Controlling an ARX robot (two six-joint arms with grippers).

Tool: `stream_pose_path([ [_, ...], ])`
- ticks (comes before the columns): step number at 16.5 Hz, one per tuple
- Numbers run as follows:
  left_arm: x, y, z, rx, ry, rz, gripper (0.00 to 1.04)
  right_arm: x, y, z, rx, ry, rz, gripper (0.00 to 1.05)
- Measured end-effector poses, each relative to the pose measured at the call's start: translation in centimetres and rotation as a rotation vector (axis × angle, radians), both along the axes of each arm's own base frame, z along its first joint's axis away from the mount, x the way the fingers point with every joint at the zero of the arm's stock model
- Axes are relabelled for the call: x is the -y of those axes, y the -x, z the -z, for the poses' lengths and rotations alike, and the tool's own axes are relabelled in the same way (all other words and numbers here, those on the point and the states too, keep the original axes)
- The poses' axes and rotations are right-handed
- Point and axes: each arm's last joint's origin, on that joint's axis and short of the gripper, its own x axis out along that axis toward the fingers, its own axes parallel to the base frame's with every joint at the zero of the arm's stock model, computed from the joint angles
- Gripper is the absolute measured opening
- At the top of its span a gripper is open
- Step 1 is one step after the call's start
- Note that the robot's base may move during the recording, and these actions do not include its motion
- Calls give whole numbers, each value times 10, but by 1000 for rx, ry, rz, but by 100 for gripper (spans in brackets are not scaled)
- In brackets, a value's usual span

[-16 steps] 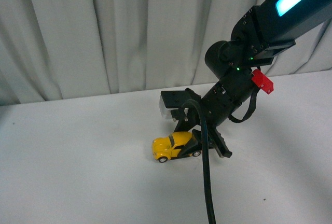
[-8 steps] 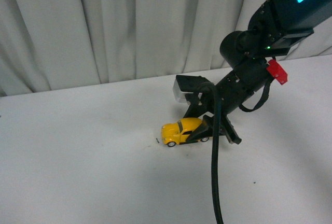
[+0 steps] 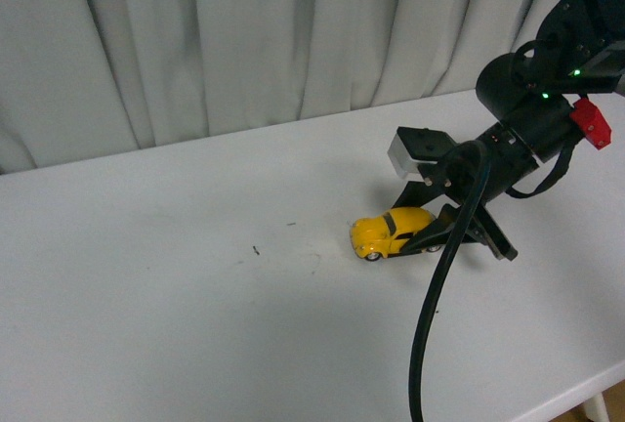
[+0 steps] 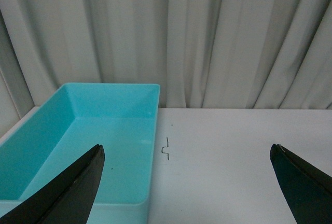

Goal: Wind up and store yellow beetle toy

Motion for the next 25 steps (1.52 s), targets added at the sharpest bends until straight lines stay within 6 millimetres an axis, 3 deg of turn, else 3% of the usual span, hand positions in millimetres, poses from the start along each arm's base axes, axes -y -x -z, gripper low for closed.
stream_pose_path([
  [5, 0, 0, 0, 0, 0, 0, 98, 21, 7, 0, -27, -8, 33, 45],
  [8, 0, 0, 0, 0, 0, -1, 98, 27, 11, 7, -58, -16, 51, 66],
  [11, 0, 0, 0, 0, 0, 0, 98, 30, 11, 8, -57, -17, 64, 100],
  [18, 0, 0, 0, 0, 0, 0, 98, 28, 12, 10, -43, -18, 79, 98],
  [20, 0, 0, 0, 0, 0, 0, 98, 23, 6, 9, 85, -43, 80, 98],
  [22, 0, 0, 0, 0, 0, 0, 98, 1, 6, 3, 231, -41, 36, 98],
  [25, 0, 0, 0, 0, 0, 0, 98, -31, 26, -2, 219, -87, -17, 98],
])
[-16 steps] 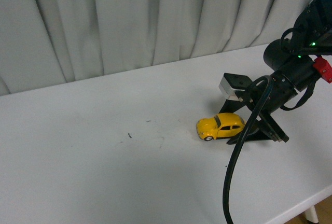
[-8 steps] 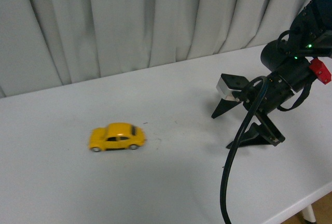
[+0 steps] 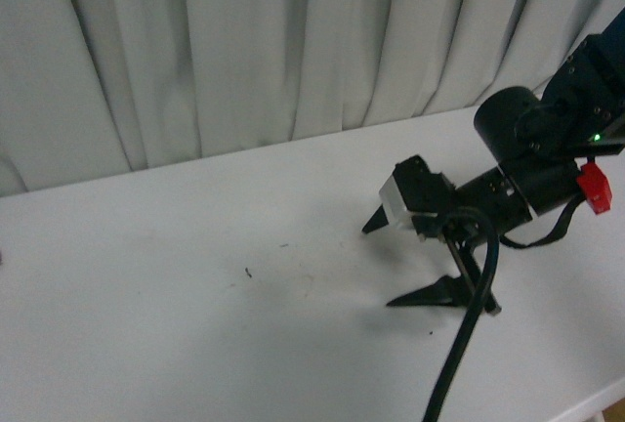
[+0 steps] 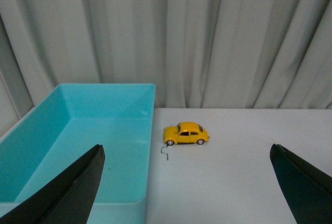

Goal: Wind up and store yellow beetle toy

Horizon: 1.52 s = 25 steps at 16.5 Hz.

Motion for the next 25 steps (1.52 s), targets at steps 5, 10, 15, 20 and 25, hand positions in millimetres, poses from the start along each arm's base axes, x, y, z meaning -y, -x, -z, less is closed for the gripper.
stream_pose_path([
  [5, 0, 0, 0, 0, 0, 0, 98, -16, 5, -60, 155, -76, -30, 98],
  [10, 0, 0, 0, 0, 0, 0, 98, -32, 18, -140, 350, -155, -75, 98],
  [15, 0, 0, 0, 0, 0, -1, 98, -63, 109, -180, 595, -398, 1045, 45],
  [20, 0, 0, 0, 0, 0, -1, 98, -60, 159, -152, 421, -653, 1208, 2],
  [25, 0, 0, 0, 0, 0, 0, 98, -60, 191, -141, 423, -680, 1210, 2],
])
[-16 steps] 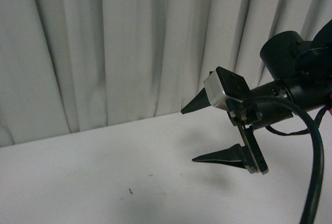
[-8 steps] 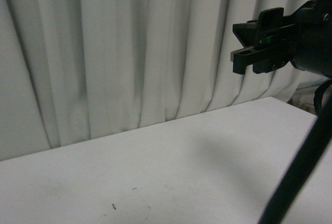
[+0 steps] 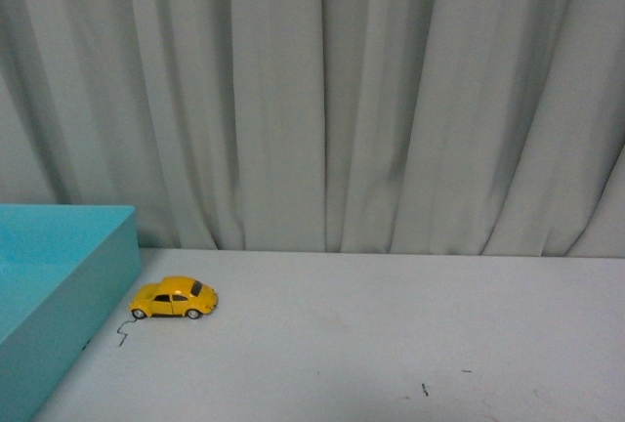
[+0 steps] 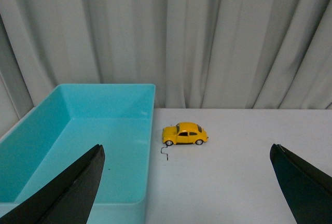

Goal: Wind up and store yellow beetle toy

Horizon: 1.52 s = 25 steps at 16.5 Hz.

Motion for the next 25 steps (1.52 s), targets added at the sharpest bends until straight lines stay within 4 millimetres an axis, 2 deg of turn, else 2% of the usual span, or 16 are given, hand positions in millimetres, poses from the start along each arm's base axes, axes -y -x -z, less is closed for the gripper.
stream_pose_path([
  [5, 0, 0, 0, 0, 0, 0, 98, 0, 21, 7, 20, 0, 0, 2],
  [7, 0, 0, 0, 0, 0, 0, 98, 0, 26, 16, -4, -2, 0, 2],
  [17, 0, 0, 0, 0, 0, 0, 98, 0, 49, 9, 37, -2, 0, 2],
  [23, 0, 0, 0, 0, 0, 0, 98, 0, 56, 11, 20, -3, 0, 2],
  [24, 0, 0, 0, 0, 0, 0, 98, 0, 63, 17, -19, -3, 0, 2],
  [25, 0, 0, 0, 0, 0, 0, 98, 0, 66, 11, 46, -3, -2, 2],
])
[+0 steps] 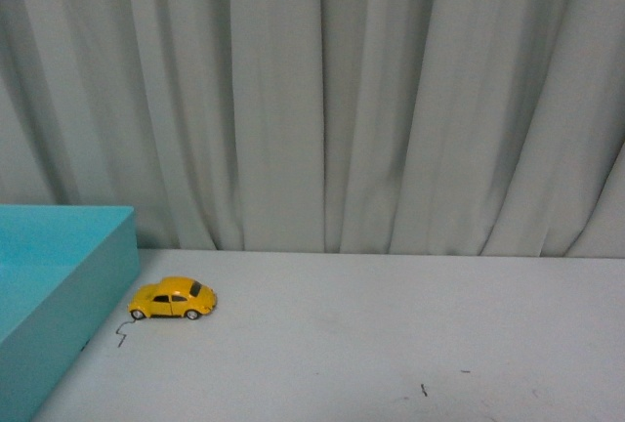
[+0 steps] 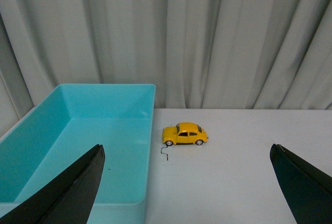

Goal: Wind up and store yellow beetle toy

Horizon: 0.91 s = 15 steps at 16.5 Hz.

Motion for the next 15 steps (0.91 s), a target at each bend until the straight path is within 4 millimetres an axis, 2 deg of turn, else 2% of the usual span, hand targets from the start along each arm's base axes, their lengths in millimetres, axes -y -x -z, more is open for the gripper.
stream_pose_path([
  [2, 0, 0, 0, 1, 0, 1, 98, 0, 0, 3, -24, 0, 1, 5],
  [7, 0, 0, 0, 0, 0, 0, 98, 0, 0, 3, -21, 0, 2, 68],
  [10, 0, 0, 0, 0, 0, 0, 98, 0, 0, 3, -21, -1, 2, 100],
  [11, 1, 1, 0, -190, 68, -83, 98, 0, 0, 3, -22, -1, 2, 97],
  [12, 6, -7, -12, -415, 137, -218, 98, 0, 0, 3, -21, 0, 0, 98],
  [13, 7, -21, -32, -392, 213, -305, 98, 0, 0, 3, -21, 0, 1, 98],
  [14, 4, -41, -59, -303, 272, -338, 98, 0, 0, 3, -21, -1, 2, 98],
  [15, 2, -61, -77, -248, 285, -334, 98, 0, 0, 3, -22, -1, 0, 98],
])
